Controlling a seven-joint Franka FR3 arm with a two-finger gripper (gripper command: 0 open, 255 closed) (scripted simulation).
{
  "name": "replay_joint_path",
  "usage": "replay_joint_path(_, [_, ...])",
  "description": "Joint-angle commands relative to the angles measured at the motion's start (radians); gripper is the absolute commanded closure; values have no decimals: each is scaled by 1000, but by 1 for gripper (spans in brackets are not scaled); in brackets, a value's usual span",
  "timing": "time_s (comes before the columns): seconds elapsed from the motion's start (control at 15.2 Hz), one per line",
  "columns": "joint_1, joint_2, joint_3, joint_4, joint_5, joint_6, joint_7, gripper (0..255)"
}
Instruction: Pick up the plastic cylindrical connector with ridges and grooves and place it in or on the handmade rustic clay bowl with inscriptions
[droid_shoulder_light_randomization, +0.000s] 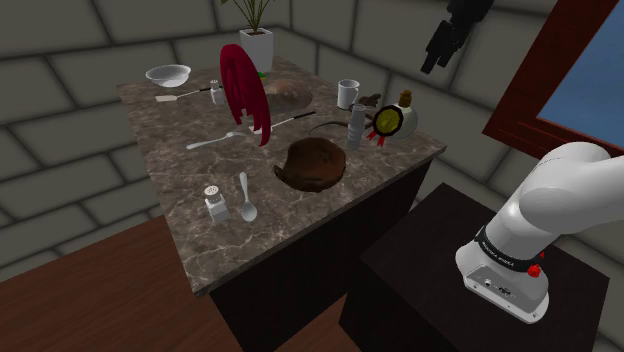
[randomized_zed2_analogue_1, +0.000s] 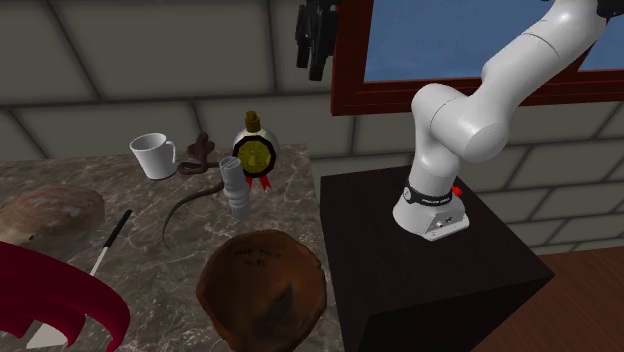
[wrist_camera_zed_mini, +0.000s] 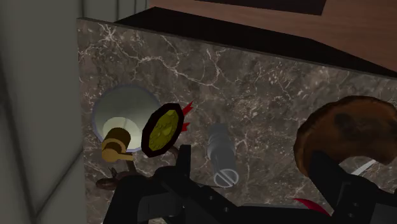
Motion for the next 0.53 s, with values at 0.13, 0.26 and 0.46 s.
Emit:
replay_joint_path(0.13, [4,74,13,9,0,45,11,0])
replay_joint_path(0.26, [8,150,25,23,-1,87,22,0])
replay_joint_path(0.46, [12,268,42,53,-5,145,40,0])
